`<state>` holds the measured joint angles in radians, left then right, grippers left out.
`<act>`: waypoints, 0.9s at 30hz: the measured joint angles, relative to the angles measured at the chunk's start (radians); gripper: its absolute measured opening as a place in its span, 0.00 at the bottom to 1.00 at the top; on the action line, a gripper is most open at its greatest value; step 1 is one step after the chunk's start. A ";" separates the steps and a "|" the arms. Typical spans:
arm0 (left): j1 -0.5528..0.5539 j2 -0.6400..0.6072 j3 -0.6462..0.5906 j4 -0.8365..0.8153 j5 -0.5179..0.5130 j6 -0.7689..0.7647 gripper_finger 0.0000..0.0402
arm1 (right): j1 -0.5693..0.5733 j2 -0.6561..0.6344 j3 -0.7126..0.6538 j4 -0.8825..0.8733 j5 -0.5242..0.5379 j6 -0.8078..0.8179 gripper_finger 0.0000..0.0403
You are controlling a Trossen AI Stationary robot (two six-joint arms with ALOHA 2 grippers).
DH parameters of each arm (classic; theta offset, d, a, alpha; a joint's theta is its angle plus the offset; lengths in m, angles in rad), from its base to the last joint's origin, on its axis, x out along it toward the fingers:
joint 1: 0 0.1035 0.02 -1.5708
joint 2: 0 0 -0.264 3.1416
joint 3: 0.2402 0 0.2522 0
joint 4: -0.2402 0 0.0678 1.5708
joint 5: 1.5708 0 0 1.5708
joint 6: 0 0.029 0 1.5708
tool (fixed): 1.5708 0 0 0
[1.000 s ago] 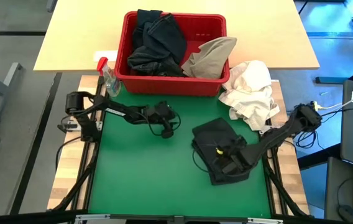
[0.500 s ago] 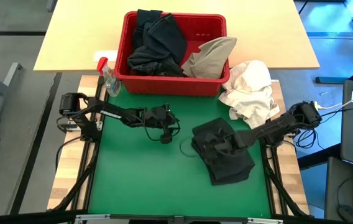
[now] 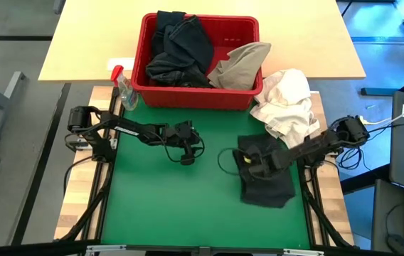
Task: Fold Laundry from Bin
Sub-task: Fold the black shorts
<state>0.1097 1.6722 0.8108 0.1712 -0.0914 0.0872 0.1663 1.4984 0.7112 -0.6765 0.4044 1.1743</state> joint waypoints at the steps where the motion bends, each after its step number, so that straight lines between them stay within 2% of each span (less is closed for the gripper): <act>1: 0.000 0.000 0.000 0.000 0.000 -0.003 0.44 | 0.031 -0.007 0.009 -0.044 -0.014 0.027 0.48; 4: 0.000 0.000 0.000 0.005 0.000 -0.009 0.44 | 0.114 -0.047 0.052 -0.161 -0.067 0.092 0.48; 7: 0.000 0.000 0.000 0.006 0.000 -0.031 0.44 | 0.189 -0.098 0.113 -0.199 -0.085 0.105 0.48; 13: -0.005 0.000 0.000 0.006 -0.001 -0.038 0.44 | 0.293 -0.165 0.161 -0.257 -0.083 0.168 0.48; 16: -0.007 0.000 0.000 0.009 -0.001 -0.042 0.44 | 0.319 -0.162 0.156 -0.271 -0.041 0.179 0.48; 20: -0.007 0.000 0.000 0.010 -0.001 -0.042 0.44 | 0.284 -0.145 0.090 -0.207 0.079 0.157 0.48; 27: -0.006 0.000 0.000 0.011 -0.001 -0.041 0.44 | 0.107 -0.112 -0.085 0.061 0.072 0.150 0.48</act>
<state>0.1032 1.6722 0.8108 0.1822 -0.0919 0.0467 0.2736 1.3865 0.6257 -0.6156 0.4766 1.3248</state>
